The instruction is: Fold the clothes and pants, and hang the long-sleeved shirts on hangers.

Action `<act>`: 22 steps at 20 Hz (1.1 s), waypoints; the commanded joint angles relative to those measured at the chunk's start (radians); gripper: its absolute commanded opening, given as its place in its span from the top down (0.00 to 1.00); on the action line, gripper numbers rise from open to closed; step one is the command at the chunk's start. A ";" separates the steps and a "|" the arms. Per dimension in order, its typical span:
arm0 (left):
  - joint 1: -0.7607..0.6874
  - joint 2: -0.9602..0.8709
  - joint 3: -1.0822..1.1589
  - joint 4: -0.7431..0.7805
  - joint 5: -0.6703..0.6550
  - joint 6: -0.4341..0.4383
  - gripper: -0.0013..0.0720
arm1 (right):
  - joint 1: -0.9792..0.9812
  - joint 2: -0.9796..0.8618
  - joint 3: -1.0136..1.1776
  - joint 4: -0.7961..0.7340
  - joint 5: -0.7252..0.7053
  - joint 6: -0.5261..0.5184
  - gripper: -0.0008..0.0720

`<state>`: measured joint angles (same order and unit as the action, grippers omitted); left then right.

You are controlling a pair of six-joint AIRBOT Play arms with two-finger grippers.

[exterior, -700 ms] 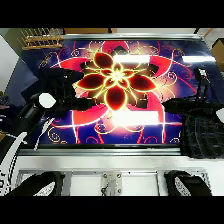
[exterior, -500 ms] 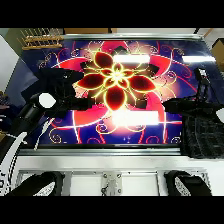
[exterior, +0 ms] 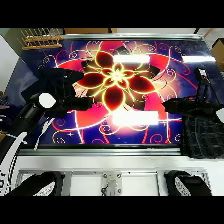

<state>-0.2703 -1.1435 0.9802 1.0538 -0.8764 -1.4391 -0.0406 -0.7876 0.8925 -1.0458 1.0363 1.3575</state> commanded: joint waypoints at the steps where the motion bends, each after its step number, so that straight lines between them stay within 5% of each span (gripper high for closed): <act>1: 0.026 -0.001 0.032 0.144 0.066 0.010 0.02 | 0.001 0.000 0.000 0.000 0.001 0.000 0.96; 6: 0.216 -0.172 0.261 0.552 0.093 0.008 0.04 | 0.001 0.000 0.000 0.000 0.000 0.000 0.96; 11: 0.316 -0.448 0.394 0.532 0.089 0.006 0.04 | 0.001 0.000 0.000 0.000 0.000 0.000 0.96; 18: 0.242 -0.655 0.475 0.517 0.092 0.006 0.04 | 0.001 0.000 0.000 0.000 0.000 0.000 0.96; 19: 0.233 -0.668 0.487 0.517 0.082 -0.003 0.08 | 0.001 0.000 0.000 0.000 0.001 0.000 0.96; 21: 0.225 -0.672 0.513 0.516 0.019 -0.061 0.94 | 0.001 0.000 0.000 0.000 0.000 0.000 0.96; 22: 0.214 -0.666 0.533 0.515 -0.026 -0.089 0.97 | 0.001 0.000 0.000 0.000 0.000 0.000 0.96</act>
<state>-0.0345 -1.7893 1.4719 1.5719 -0.8196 -1.4647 -0.0406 -0.7876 0.8925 -1.0462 1.0363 1.3575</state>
